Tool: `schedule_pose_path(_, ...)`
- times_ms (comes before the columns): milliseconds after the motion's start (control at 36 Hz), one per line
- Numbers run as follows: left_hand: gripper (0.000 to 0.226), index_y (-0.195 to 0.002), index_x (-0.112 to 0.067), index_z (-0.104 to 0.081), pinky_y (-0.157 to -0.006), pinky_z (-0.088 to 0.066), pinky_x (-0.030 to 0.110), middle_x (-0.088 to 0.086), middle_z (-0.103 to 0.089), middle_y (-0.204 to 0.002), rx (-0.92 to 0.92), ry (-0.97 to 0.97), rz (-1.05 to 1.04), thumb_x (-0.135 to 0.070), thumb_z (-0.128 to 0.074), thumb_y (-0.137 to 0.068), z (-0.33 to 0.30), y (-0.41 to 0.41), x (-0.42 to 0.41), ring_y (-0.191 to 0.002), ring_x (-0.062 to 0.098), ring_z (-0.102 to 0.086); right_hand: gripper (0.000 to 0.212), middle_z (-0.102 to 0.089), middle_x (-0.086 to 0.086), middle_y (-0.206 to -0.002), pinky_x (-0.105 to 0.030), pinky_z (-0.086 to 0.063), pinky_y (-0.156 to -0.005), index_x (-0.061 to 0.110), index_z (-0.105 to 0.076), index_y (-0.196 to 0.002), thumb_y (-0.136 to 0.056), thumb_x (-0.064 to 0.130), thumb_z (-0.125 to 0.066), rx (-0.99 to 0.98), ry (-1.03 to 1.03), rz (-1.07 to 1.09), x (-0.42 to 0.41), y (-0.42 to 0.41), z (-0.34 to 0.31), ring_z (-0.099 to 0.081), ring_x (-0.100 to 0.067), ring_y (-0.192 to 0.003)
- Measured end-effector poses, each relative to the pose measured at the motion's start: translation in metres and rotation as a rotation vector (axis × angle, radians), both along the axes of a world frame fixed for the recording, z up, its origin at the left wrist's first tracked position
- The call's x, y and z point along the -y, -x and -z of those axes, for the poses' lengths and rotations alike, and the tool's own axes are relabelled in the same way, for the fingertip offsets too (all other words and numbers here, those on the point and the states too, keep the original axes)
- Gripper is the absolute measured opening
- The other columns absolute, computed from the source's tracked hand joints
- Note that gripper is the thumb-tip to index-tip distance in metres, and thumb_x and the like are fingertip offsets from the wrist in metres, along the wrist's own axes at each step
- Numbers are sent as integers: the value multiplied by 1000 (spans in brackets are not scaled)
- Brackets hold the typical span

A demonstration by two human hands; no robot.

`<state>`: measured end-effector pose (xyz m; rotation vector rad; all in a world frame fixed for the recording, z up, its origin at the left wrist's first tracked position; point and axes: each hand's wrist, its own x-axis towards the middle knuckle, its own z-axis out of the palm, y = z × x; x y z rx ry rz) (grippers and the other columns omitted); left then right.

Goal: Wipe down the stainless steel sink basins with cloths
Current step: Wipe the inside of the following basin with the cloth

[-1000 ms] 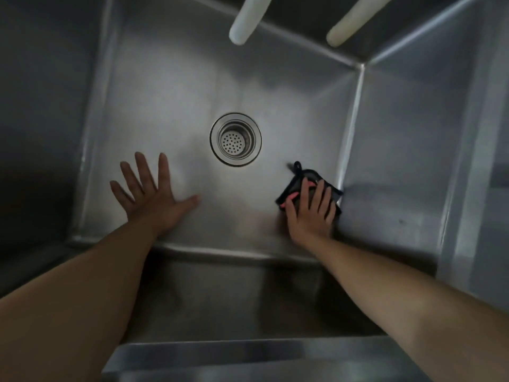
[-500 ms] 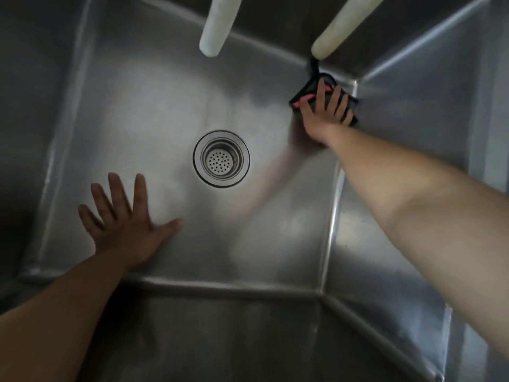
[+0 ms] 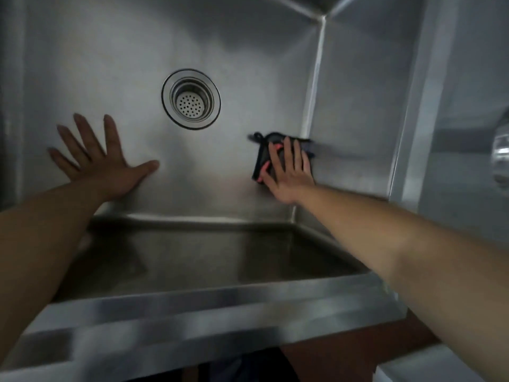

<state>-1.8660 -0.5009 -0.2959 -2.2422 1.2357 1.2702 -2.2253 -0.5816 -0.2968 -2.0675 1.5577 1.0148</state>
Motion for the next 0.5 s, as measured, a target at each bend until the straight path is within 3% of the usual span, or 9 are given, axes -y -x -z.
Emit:
schedule_pose_path(194, 122, -143, -37, 40, -113, 20, 63, 9, 49, -150, 6, -62, 76, -97, -35, -68, -8, -2, 3, -139, 36, 43, 89, 33, -12, -159, -43, 14, -121, 34, 25, -151, -89, 77, -23, -194, -332, -23, -64, 7, -27, 31, -31, -146)
schedule_pose_path(361, 124, -145, -32, 39, -113, 16, 67, 13, 48, -150, 19, -101, 106, -92, -41, -72, -12, -3, 10, -139, 42, 40, 89, 23, -6, -163, -46, 8, -122, 39, 10, -155, -85, 84, -20, -286, -678, 165, -63, -1, -51, 17, -29, -151)
schedule_pose_path(500, 123, -147, -30, 36, -114, 11, 66, 13, 47, -151, -31, -147, 147, -78, -55, -80, -18, -15, 17, -141, 43, 37, 91, 8, 1, -166, -40, 7, -120, 30, -4, -158, -87, 81, -29, -161, -781, 363, -57, -16, -74, 8, -22, -153)
